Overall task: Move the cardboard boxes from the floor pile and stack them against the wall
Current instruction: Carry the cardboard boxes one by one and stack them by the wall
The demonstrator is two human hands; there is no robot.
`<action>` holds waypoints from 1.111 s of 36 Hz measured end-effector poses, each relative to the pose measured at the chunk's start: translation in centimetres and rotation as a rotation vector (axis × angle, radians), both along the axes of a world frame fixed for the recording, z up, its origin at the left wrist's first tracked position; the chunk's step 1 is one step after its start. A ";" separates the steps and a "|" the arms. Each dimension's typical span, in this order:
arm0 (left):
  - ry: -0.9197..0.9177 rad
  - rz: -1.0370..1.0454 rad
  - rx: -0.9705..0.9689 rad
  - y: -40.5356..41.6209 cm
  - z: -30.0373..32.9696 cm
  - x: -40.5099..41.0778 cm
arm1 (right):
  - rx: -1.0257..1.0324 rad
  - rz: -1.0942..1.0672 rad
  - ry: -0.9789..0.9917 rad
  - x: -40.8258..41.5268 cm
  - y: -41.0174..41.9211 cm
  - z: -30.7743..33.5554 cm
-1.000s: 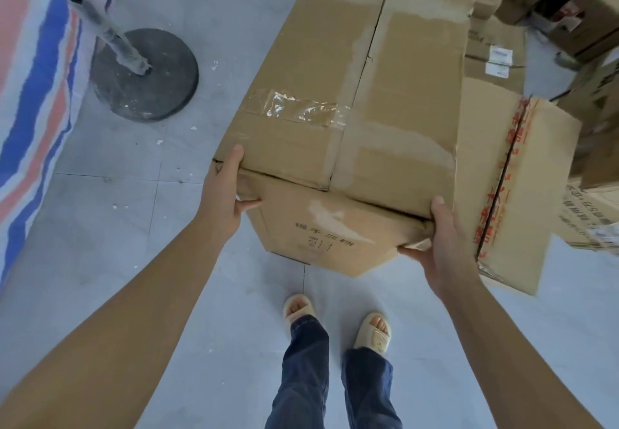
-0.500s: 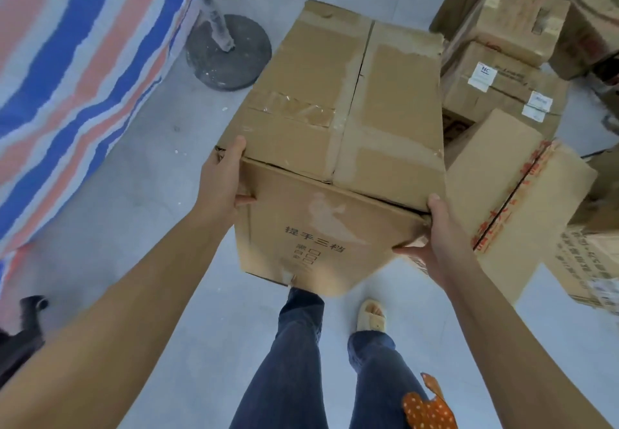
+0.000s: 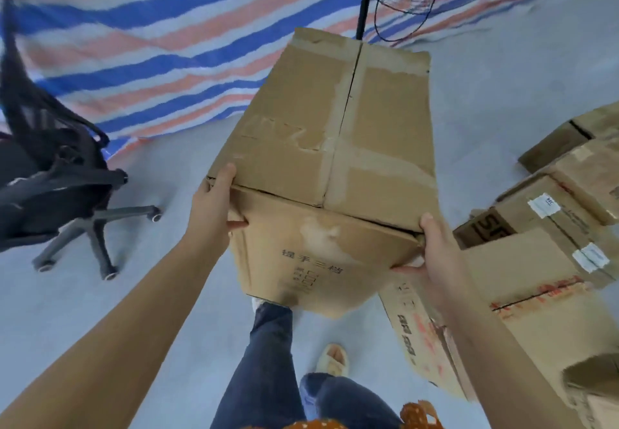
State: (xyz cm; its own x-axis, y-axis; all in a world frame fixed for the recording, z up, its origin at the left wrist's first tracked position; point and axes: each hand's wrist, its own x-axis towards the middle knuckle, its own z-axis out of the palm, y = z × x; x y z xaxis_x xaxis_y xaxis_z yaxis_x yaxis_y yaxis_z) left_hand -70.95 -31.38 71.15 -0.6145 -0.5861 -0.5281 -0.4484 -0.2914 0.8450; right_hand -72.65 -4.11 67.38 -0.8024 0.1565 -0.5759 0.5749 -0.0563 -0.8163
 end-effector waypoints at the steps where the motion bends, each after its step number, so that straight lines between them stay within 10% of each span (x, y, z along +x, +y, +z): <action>1: 0.007 0.038 0.007 -0.2 0.3 1.6 | 0.007 0.033 0.004 0.7 -0.4 0.4; 40: 0.044 1.442 0.012 -3.1 3.2 81.6 | 0.073 1.521 0.038 55.4 -30.0 3.5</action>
State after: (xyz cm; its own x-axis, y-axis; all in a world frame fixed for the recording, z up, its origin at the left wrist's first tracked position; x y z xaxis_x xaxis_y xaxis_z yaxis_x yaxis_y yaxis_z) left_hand 10.69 -34.43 74.40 0.4825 -0.6944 -0.5338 0.2632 -0.4663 0.8446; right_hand -17.24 -34.09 70.83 -0.2364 -0.7801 -0.5792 0.0270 0.5906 -0.8065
